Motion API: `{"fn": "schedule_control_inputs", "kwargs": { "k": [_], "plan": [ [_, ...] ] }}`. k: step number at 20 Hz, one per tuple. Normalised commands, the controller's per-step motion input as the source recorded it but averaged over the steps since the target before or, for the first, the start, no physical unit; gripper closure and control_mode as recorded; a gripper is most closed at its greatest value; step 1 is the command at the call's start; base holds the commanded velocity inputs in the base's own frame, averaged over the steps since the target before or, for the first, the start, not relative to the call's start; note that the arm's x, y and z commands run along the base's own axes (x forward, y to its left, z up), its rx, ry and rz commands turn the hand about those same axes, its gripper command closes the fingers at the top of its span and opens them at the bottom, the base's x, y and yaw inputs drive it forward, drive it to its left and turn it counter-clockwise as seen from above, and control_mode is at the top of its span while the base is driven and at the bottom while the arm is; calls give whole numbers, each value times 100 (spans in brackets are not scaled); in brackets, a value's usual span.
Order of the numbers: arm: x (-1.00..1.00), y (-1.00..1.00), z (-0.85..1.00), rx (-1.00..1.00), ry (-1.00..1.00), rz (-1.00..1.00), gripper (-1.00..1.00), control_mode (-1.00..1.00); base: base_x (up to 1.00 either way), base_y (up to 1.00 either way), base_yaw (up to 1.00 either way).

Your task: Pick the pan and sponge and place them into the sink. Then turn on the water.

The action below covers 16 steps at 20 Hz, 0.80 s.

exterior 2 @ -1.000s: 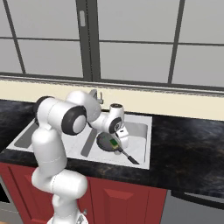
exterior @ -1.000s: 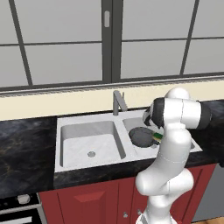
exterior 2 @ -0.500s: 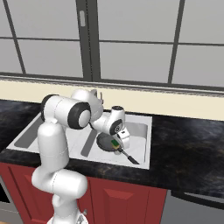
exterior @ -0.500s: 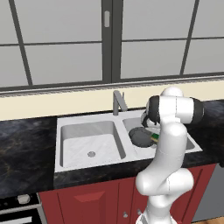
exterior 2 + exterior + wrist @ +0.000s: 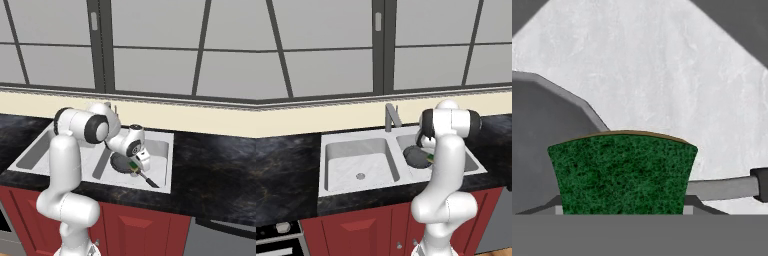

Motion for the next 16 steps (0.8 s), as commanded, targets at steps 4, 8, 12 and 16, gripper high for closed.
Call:
{"fn": "schedule_control_inputs", "kwargs": {
  "k": [4, 8, 12, 16],
  "plan": [
    [21, -5, -26, 0, -1, 4, 100, -100, 0, 0, 0],
    [22, -3, -28, 0, 0, 4, 100, -100, 0, 0, 0],
    [23, -1, -25, 0, 0, 4, -100, -100, 0, 0, 0],
    [11, -11, -14, 1, 0, 4, -100, -100, 0, 0, 0]
  ]
}}
